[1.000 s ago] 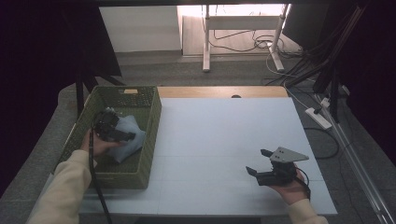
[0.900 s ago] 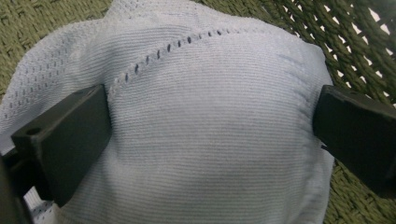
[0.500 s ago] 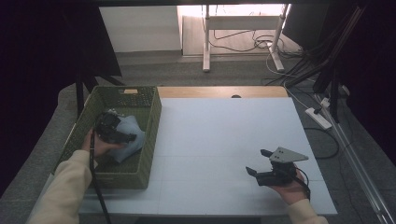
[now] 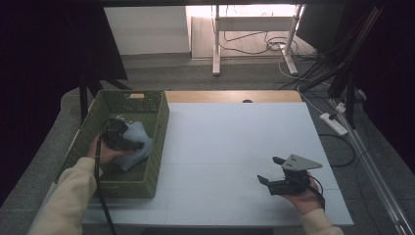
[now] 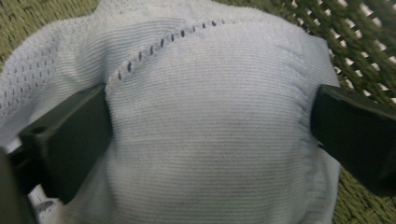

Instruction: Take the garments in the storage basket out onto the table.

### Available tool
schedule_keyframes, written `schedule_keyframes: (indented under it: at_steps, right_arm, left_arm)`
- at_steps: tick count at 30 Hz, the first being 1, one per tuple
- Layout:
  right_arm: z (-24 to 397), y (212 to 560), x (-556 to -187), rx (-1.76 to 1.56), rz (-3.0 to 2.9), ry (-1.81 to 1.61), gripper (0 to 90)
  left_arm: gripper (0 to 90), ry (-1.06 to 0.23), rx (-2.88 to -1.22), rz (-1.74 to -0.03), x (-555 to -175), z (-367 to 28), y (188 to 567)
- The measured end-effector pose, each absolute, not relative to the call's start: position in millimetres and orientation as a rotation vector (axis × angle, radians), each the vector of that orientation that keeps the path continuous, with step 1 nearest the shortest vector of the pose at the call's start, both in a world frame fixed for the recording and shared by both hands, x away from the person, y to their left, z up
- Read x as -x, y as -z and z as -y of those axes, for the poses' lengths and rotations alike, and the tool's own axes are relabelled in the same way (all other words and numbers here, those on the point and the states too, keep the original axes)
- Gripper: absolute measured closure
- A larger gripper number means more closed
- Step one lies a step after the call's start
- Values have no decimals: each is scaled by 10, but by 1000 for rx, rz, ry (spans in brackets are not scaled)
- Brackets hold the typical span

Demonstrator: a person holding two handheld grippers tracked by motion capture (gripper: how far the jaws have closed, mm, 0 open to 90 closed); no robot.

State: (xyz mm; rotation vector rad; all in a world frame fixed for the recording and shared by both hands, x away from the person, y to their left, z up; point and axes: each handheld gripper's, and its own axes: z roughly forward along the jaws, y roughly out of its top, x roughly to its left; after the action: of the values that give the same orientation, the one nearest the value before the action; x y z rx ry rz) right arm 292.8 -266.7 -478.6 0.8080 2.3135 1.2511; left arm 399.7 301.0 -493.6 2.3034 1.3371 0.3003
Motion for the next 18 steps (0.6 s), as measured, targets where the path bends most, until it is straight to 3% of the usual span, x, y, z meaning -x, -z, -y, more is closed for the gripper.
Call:
schedule_keyframes:
  at_steps: [7,14,18]
  right_arm:
    - [2662,4784,-2930,-808,-2310,-1252,139]
    - [2660,4783,-2930,-806,-2309,-1250,139]
    - [2661,4782,-2931,-804,-2307,-1249,139]
  left_arm:
    - [52,-317,-2350,-1330,-4025,-2954,4945]
    - [170,-299,-2372,-1303,-4047,-2942,4926]
    - [281,-260,-2371,-1274,-4048,-2954,4906]
